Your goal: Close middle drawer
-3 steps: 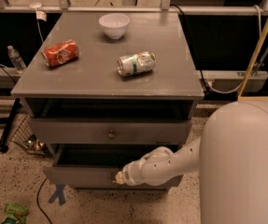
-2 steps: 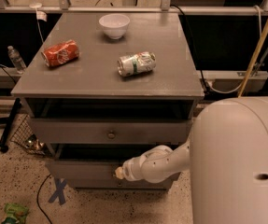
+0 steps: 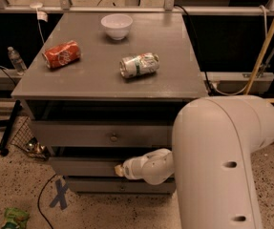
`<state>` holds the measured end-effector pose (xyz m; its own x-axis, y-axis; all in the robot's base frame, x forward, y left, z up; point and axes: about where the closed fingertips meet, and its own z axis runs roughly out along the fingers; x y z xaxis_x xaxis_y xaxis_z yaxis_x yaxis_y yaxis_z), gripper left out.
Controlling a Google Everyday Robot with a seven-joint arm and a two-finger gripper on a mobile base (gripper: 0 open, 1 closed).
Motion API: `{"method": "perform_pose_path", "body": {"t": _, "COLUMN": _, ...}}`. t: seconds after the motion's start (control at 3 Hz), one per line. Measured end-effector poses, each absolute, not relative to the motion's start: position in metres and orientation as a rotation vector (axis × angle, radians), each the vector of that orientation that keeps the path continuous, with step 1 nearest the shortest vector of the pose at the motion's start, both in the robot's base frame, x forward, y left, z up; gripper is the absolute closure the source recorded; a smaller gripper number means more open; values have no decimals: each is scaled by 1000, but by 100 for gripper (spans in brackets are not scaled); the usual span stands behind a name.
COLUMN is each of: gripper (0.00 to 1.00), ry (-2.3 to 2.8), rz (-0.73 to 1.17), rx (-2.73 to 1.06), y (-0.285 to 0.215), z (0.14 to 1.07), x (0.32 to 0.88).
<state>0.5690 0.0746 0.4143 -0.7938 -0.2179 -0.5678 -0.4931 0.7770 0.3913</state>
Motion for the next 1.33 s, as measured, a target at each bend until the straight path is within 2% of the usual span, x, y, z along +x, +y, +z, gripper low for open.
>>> {"method": "perform_pose_path", "body": {"t": 0.67, "gripper": 100, "ry": 2418, "rz": 728, "rx": -525, "y": 78, "z": 418, "x": 578}}
{"method": "perform_pose_path", "body": {"t": 1.33, "gripper": 100, "ry": 2546, "rz": 669, "rx": -453, "y": 37, "z": 402, "x": 556}}
